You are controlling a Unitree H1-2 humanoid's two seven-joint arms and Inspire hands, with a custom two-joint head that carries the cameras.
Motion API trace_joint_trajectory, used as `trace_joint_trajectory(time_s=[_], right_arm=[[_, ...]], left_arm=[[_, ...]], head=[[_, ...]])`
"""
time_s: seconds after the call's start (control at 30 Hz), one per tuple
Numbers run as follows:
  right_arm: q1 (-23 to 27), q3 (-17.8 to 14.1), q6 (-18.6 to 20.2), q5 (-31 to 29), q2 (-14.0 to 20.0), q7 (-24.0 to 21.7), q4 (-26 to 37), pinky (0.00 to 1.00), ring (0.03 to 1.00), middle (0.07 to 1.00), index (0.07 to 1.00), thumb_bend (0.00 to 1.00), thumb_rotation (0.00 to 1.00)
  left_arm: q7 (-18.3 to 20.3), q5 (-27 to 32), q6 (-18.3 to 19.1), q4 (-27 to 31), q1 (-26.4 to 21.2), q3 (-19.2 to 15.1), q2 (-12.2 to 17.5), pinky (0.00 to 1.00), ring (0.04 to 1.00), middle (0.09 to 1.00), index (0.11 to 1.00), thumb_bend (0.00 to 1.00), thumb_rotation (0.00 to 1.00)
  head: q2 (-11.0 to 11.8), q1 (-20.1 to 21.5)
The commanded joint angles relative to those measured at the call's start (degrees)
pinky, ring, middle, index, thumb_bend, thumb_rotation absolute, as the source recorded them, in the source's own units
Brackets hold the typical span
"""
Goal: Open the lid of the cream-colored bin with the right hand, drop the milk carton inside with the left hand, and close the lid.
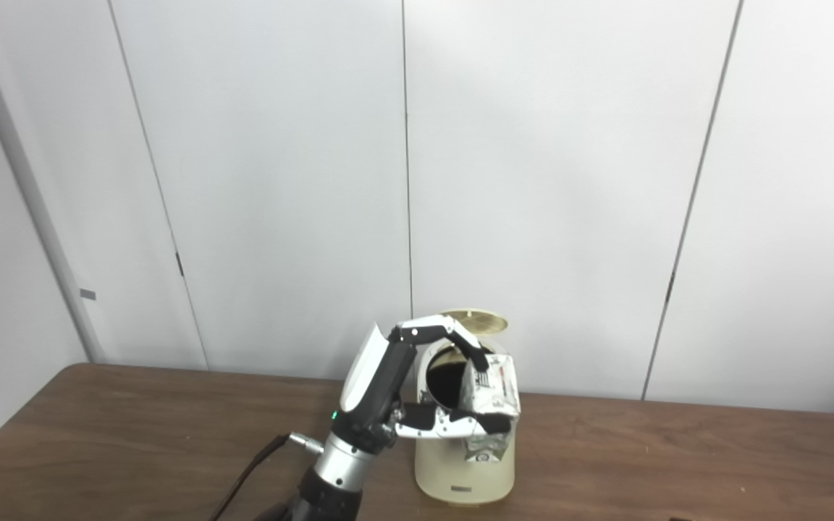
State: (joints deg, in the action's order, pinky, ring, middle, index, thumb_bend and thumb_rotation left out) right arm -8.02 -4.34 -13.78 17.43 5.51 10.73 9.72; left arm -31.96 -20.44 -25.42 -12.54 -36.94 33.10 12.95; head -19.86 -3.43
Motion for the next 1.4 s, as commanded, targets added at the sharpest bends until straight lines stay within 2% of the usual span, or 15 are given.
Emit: trace_joint_trajectory(time_s=[0.0, 0.17, 0.33, 0.5, 0.53, 0.57, 1.0, 1.23, 1.37], right_arm=[[-2.0, 1.1, -1.1, 0.5, -1.8, 0.4, 0.0, 0.58, 0.692, 0.711, 0.695, 0.14, 0.27], [-3.0, 1.2, -0.3, 0.5, -2.1, 0.2, 1.3, 0.59, 0.697, 0.714, 0.697, 0.15, 0.24], [-3.5, 1.2, -0.4, 0.5, -2.3, 0.2, 1.6, 0.59, 0.7, 0.717, 0.701, 0.15, 0.2], [-3.8, 1.3, -0.8, -0.1, -2.4, 0.1, 1.8, 0.59, 0.701, 0.718, 0.702, 0.17, 0.26], [-3.9, 1.3, -0.8, -0.2, -2.5, 0.1, 1.8, 0.59, 0.699, 0.717, 0.698, 0.16, 0.21], [-4.0, 1.3, -0.5, -0.1, -2.6, 0.1, 1.9, 0.59, 0.7, 0.716, 0.698, 0.16, 0.19], [-5.6, 1.8, -0.7, 1.8, -3.6, 1.0, 3.3, 0.59, 0.694, 0.714, 0.698, 0.17, 0.23], [-8.0, 2.6, 1.0, 3.4, -4.2, 0.9, 7.1, 0.57, 0.683, 0.707, 0.691, 0.17, 0.23], [-9.5, 2.8, 1.1, 3.8, -4.2, 0.9, 8.6, 0.56, 0.675, 0.704, 0.689, 0.19, 0.25]], left_arm=[[-4.4, -2.0, -1.5, -0.1, -4.6, 1.1, 1.2, 0.54, 0.482, 0.492, 0.437, 0.5, 0.0], [-10.4, -3.6, -1.5, -3.0, -7.5, 5.7, 2.7, 0.53, 0.475, 0.488, 0.445, 0.5, 0.0], [-13.9, -3.4, -1.5, -5.2, -10.0, 8.3, 3.9, 0.53, 0.484, 0.487, 0.442, 0.5, 0.0], [-18.2, -4.8, -1.5, -7.5, -12.5, 11.0, 5.1, 0.54, 0.487, 0.483, 0.442, 0.5, 0.0], [-18.9, -5.1, -1.5, -8.0, -13.0, 11.4, 5.3, 0.53, 0.487, 0.482, 0.44, 0.5, 0.0], [-19.4, -5.2, -1.5, -8.4, -13.4, 11.9, 5.5, 0.53, 0.487, 0.482, 0.439, 0.5, 0.0], [-25.9, -4.6, -1.5, -12.8, -16.9, 18.2, 7.3, 0.51, 0.479, 0.48, 0.449, 0.5, 0.0], [-28.2, -3.3, -1.5, -13.9, -17.4, 20.6, 6.5, 0.51, 0.483, 0.481, 0.445, 0.5, 0.0], [-29.3, -3.3, -1.5, -14.5, -17.4, 21.7, 6.4, 0.51, 0.48, 0.481, 0.449, 0.5, 0.0]], head=[[-0.1, 0.1], [-0.3, 0.3], [-0.4, 0.6], [-0.4, 1.2], [-0.5, 1.3], [-0.5, 1.4], [-1.1, 3.6], [-2.6, 5.5], [-2.6, 5.9]])
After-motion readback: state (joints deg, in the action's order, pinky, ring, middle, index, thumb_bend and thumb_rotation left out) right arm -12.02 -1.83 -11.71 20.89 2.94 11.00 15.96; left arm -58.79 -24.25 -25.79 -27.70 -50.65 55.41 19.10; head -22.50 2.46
